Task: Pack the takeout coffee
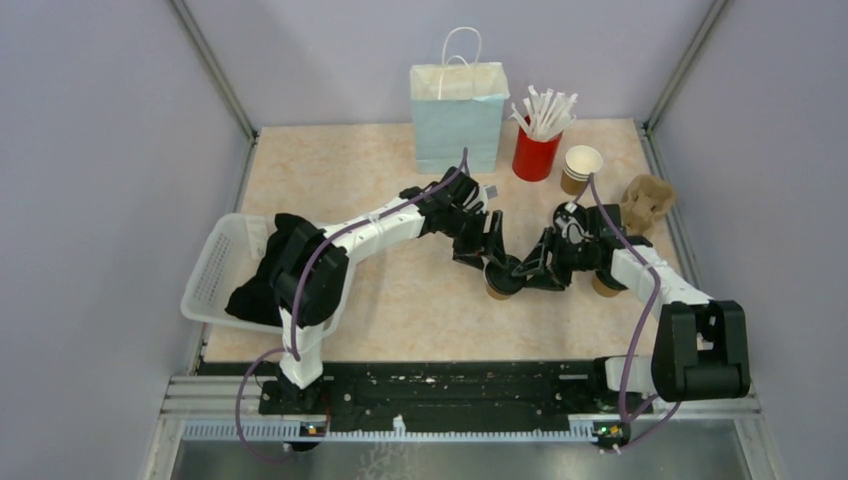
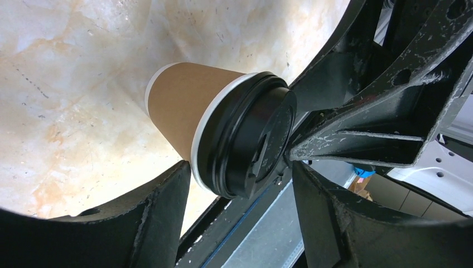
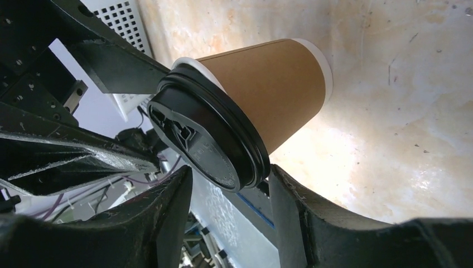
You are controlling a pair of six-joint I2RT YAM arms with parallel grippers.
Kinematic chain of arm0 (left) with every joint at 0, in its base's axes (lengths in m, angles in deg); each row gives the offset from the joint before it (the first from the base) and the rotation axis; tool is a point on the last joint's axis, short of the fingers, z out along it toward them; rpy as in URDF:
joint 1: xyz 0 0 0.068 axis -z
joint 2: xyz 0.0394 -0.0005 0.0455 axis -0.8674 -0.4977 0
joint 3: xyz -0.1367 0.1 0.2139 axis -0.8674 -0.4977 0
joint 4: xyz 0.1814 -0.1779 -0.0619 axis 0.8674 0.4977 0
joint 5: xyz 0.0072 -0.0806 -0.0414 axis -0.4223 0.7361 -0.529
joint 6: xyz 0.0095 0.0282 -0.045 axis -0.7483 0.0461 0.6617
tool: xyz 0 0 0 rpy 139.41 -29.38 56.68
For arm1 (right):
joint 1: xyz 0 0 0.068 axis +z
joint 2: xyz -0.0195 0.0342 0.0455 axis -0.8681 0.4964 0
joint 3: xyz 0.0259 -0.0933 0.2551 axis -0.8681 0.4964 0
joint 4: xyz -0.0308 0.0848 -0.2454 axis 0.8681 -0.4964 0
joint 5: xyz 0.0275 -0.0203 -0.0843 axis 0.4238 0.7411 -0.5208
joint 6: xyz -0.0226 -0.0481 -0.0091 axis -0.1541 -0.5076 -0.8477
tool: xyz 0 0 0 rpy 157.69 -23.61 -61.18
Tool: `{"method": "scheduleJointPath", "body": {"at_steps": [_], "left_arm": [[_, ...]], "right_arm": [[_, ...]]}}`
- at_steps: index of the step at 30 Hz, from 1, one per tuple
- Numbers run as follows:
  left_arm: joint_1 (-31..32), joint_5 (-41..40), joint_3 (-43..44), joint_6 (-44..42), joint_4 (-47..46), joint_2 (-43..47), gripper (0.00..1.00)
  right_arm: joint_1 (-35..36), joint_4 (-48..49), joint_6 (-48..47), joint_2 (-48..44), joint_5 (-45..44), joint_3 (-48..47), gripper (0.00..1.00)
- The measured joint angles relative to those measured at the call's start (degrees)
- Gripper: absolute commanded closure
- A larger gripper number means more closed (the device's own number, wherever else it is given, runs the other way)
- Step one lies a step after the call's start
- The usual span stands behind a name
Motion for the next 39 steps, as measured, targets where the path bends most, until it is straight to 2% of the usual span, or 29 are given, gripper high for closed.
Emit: {"method": "scheduleJointPath", "body": {"at_steps": [6,14,27,33,39], "left_arm": [[0.0,0.0,0.0,0.0,0.0,0.0,0.35],[-0.1,0.0,0.0,0.0,0.0,0.0,0.37],[-0.1,-1.7,0.0,-0.4,0.5,-0.8,0.52],[-0.1,-1.9,-0.2,-0.4,0.5,-1.2,0.58],[-0.1,-1.7,-1.2,-0.3,0.3,-1.3,0.59]], "right_arm": [[1.4,0.5,1.2,0.0,0.2,-0.2,0.48],[1.5,0.7,2.4,0.0,-0.1,-0.2,0.49],[1.4,0.7,2.6,0.0,-2.6,-0.8,0.47],[-1.3,1.0,1.9,0.9,-1.9,-1.7,0.45],[-3.0,4.9,2.9,4.8,0.8,-1.6,0.50]]}}
